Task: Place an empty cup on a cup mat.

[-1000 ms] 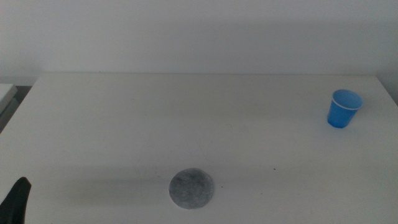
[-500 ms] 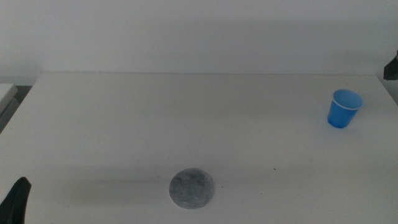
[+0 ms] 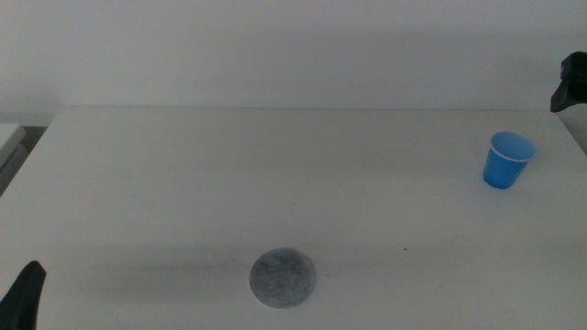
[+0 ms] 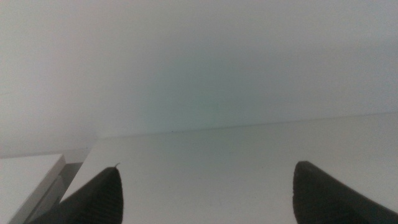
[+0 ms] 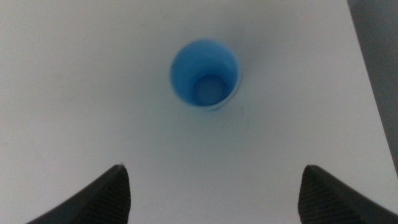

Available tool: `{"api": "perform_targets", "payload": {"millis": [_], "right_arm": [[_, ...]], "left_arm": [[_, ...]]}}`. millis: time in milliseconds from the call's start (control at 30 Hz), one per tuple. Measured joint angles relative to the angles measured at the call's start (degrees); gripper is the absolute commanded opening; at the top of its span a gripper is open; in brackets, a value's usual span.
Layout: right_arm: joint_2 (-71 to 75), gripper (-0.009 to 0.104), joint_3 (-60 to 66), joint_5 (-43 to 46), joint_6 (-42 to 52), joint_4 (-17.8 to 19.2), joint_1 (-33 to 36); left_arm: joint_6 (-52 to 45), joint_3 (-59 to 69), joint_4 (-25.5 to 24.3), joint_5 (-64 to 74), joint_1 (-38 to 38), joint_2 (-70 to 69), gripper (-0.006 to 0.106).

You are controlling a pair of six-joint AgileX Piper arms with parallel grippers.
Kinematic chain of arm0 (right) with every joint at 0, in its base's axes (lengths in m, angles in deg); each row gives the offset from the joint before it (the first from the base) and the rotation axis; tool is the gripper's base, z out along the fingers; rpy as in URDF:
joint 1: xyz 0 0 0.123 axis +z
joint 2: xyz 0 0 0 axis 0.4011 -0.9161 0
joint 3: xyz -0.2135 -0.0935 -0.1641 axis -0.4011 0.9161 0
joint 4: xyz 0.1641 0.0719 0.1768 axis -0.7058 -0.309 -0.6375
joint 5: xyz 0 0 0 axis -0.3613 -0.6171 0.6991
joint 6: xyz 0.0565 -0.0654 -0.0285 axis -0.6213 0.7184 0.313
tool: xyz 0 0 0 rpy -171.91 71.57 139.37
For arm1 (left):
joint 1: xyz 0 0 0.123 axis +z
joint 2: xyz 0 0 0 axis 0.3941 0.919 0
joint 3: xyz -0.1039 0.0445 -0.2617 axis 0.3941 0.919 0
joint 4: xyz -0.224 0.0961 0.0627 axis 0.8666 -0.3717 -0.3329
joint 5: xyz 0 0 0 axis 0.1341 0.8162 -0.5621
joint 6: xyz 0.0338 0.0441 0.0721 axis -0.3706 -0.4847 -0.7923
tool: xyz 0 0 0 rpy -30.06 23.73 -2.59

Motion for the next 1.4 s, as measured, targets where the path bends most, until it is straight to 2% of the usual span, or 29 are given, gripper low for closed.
{"api": "perform_targets", "payload": {"millis": [600,1033,1133,1233,1400], "right_arm": [[-24.22,0.092,-14.82,0.39,1.23,0.01,-1.49],[-34.92,0.081,-20.58,1.26,1.85,0.01,-1.6],[-36.4,0.074,-20.58,1.11,1.85,0.17,-1.98],[-37.64,0.06,-20.58,0.9,2.1,0.17,-2.2],[-38.11,0.021,-20.58,1.02,2.1,0.29,-2.4]], "left_arm": [[0.0,0.0,0.0,0.0,0.0,0.0,0.094],[0.0,0.0,0.0,0.0,0.0,0.0,0.094],[0.0,0.0,0.0,0.0,0.0,0.0,0.094],[0.0,0.0,0.0,0.0,0.0,0.0,0.094],[0.0,0.0,0.0,0.0,0.0,0.0,0.094]]}}
